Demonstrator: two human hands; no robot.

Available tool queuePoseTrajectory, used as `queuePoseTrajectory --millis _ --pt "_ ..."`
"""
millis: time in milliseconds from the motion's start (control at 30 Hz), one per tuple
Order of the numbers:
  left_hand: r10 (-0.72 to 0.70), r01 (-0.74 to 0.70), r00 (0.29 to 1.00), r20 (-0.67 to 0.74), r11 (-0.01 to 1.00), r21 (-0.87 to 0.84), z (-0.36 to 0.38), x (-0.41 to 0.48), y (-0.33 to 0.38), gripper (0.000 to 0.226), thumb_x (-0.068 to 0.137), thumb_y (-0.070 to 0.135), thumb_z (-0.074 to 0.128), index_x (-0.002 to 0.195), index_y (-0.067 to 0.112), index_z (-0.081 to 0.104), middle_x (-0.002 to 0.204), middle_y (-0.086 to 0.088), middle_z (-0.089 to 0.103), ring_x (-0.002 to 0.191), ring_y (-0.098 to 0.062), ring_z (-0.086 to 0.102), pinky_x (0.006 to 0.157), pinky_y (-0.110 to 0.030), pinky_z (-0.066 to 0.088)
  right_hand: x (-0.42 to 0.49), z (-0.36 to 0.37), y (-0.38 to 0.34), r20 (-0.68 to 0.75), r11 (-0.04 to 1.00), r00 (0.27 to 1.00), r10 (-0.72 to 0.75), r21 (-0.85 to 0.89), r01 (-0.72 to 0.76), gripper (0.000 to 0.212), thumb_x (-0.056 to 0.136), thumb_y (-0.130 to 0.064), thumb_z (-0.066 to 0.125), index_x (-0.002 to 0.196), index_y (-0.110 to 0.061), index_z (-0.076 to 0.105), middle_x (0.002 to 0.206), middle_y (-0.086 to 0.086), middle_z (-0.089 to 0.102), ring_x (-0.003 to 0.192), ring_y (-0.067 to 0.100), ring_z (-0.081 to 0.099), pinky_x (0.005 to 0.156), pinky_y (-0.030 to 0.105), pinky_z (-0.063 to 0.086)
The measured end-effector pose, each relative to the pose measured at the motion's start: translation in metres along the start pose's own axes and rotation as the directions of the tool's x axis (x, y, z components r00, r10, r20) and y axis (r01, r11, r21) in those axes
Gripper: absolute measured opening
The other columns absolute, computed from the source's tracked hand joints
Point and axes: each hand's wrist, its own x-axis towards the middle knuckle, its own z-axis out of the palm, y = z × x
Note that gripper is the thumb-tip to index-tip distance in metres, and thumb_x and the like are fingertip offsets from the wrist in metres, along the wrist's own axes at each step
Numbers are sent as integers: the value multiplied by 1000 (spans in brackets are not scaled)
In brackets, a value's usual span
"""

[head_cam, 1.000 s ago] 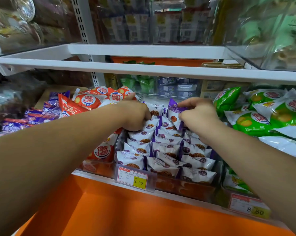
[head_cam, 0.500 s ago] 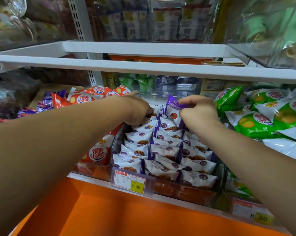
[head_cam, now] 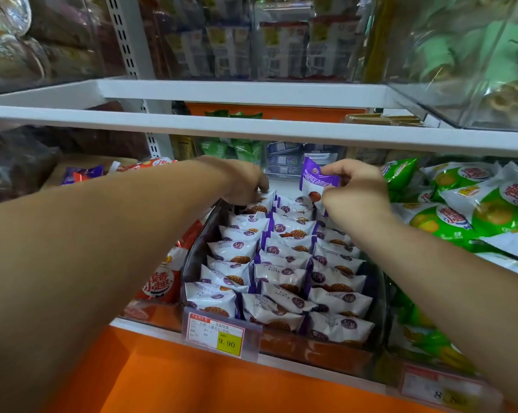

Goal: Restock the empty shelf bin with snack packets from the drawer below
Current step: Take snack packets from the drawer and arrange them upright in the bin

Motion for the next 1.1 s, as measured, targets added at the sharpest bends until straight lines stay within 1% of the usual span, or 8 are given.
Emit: queuePoseTrajectory --millis 233,300,367,500,567,633,800,1100 --pt "17 -16 996 -89 1000 7 -3 -8 1 44 101 25 59 144 31 52 147 2 54 129 -23 52 104 -34 43 2 -4 1 9 997 998 63 35 -64 53 77 12 58 108 -29 71 107 0 67 82 22 67 52 30 52" --pt "70 -99 974 -213 987 -130 -11 -21 13 73 93 24 71 155 35 34 159 6 39 142 -19 41 113 -33 36 2 -5 -7 43 998 998 47 32 -48 53 78 12 54 103 -30 73 102 -5 67 79 18 65 46 23 44" --pt "146 -234 953 -267 912 -338 -21 -38 27 84 84 33 81 154 38 34 154 13 42 136 -10 45 108 -24 36 4 -7 -17 76 1000 997 24 -19 -23 53 79 12 52 96 -34 73 96 -10 66 75 14 62 44 18 40" --pt "103 -233 957 -273 831 -505 -25 -53 30 36 84 32 81 117 35 67 103 16 68 92 -3 64 73 -15 47 18 1 -21 119 999 993 -12 -39 17 44 84 5 54 100 -31 75 96 -9 68 78 14 63 57 20 52" --pt "35 -165 962 -271 866 -471 -22 -51 20 26 87 28 79 110 30 69 96 11 69 86 -6 65 64 -15 47 31 5 -19 88 999 996 -12 -49 17 30 86 -7 56 108 -20 71 106 3 70 93 21 67 84 36 61" --pt "-21 -115 953 -303 898 -424 -18 -46 9 21 87 26 79 106 28 70 94 8 68 85 -9 63 62 -16 44 44 10 -18 179 979 981 -80 -172 111 26 86 -6 57 107 -15 70 109 4 68 98 18 64 89 35 57" --pt "-110 -79 911 -398 900 -429 -9 -32 0 19 87 23 78 105 24 72 98 3 70 89 -13 64 83 -34 59 68 33 -18 471 748 880 -56 -564 349 20 89 -1 65 86 -19 73 90 2 70 85 17 66 70 29 56" --pt "-68 -125 914 -399 890 -438 -1 -23 -5 18 85 22 81 101 26 74 93 7 72 84 -10 66 74 -27 56 69 47 -13 488 347 871 -53 -809 475 11 91 -13 65 94 -19 57 82 1 56 81 25 58 68 37 50"
